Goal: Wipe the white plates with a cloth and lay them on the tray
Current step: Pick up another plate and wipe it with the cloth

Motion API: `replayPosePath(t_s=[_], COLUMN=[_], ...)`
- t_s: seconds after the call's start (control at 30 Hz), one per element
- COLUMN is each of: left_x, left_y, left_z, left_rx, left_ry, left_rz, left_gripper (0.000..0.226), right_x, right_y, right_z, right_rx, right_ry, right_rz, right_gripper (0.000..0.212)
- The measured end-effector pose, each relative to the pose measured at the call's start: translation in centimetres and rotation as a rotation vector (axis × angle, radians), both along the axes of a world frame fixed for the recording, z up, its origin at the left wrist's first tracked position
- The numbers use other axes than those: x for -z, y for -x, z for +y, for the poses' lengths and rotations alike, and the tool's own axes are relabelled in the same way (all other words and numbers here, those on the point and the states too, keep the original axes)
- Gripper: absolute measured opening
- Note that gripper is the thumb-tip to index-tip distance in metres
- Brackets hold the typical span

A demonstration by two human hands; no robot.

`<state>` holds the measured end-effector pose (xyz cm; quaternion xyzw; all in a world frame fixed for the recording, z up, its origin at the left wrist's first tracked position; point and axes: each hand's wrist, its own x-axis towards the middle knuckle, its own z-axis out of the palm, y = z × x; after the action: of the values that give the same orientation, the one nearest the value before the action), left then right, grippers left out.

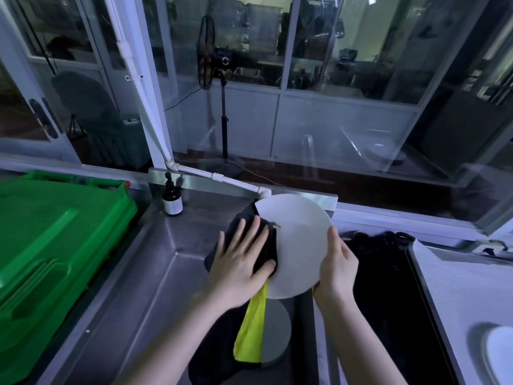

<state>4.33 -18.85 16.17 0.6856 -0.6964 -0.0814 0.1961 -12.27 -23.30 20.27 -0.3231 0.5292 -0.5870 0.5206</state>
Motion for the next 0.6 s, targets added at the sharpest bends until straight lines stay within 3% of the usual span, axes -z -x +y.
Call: replayPosePath(t_s=[0.17, 0.3, 0.37, 0.47, 0.6], left_x=[0.1, -1.1, -1.4, -0.9, 0.6], left_y=[4.0, 3.2, 1.6, 0.1, 1.6], left_z=[1.3, -1.1, -2.1, -2.2, 0.3], left_rx=[0.138, 0.154, 0.118, 0.019, 0.027], left_ry=[0.093, 0.058, 0.027, -0.012, -0.013], left_rz=[0.055, 0.009, -0.029, -0.100, -0.060], left_gripper=[0.072, 0.072, 0.073, 0.072, 0.076], right_x=[1.1, 2.6, 2.6, 1.5, 0.4], right_y=[-0.9, -1.4, -1.2, -0.6, 0.4], right_z=[1.0, 2.6, 2.8, 1.9, 0.6], right_rx=[-0.070, -0.185, -0.162, -0.073, -0.017], right_ry=[0.013, -0.025, -0.054, -0.048, 0.017], right_rz=[0.073, 0.007, 0.007, 0.017, 0.038], right_gripper=[0.045, 0.038, 0.047, 0.043, 0.058])
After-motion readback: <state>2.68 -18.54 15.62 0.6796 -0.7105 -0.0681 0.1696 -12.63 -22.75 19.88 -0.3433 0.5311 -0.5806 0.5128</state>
